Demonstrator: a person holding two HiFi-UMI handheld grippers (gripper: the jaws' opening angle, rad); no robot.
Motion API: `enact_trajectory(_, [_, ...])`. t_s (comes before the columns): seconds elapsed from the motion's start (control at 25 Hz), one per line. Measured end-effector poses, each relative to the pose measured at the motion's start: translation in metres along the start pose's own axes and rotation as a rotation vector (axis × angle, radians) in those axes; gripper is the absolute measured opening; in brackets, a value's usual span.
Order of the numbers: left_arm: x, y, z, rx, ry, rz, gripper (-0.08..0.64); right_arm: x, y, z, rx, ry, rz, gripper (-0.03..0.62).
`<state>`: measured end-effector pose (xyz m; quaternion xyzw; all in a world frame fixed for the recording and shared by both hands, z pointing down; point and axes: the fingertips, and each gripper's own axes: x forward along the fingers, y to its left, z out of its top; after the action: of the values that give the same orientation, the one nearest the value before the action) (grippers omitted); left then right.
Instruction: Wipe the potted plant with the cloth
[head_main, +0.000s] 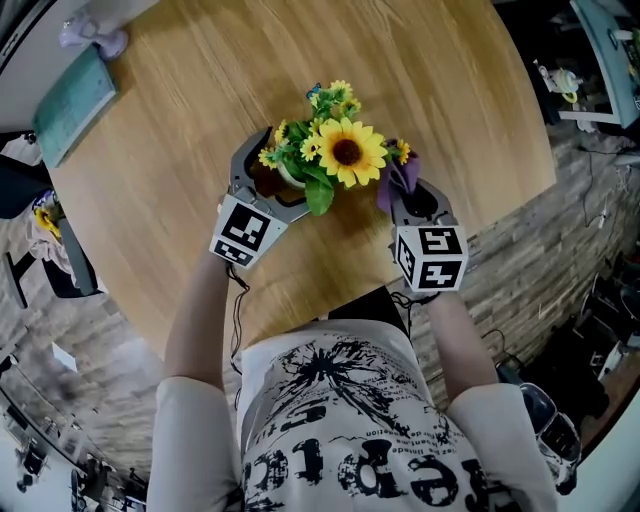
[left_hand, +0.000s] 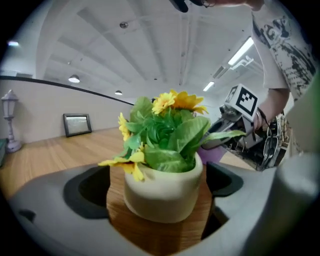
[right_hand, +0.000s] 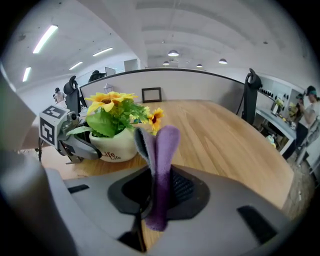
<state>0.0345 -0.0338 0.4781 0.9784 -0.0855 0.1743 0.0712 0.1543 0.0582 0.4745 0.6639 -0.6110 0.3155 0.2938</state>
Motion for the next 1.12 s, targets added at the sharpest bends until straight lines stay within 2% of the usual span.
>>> enact_trajectory(0.12, [0.008,0.002,0.000,0.012,0.005,-0.010,0.591,0.006,-0.003,0.000,0.009,0.006,0.019,0.075])
enact_trajectory(0.32, [0.017,-0.008,-0.005,0.041,0.065,-0.104,0.589,0.014,-0.005,0.001,0.033,0.016,0.026,0.075])
enact_trajectory(0.48, [0.021,-0.006,-0.015,0.071,0.136,-0.091,0.581,0.019,-0.001,0.001,0.036,0.017,0.035,0.075])
enact_trajectory(0.56, [0.024,-0.007,-0.024,0.108,0.203,-0.081,0.522,0.019,0.001,0.000,0.040,0.017,0.037,0.075])
enact_trajectory(0.64, [0.025,-0.008,-0.027,0.124,0.233,-0.079,0.526,0.019,0.002,-0.002,0.043,0.020,0.039,0.075])
enact_trajectory(0.96, [0.021,-0.008,-0.020,0.106,0.195,-0.065,0.531,0.018,0.001,0.001,0.030,0.026,0.053,0.075])
enact_trajectory(1.12, [0.015,-0.013,0.002,0.063,0.148,-0.054,0.531,0.013,-0.005,0.008,0.026,0.020,0.065,0.075])
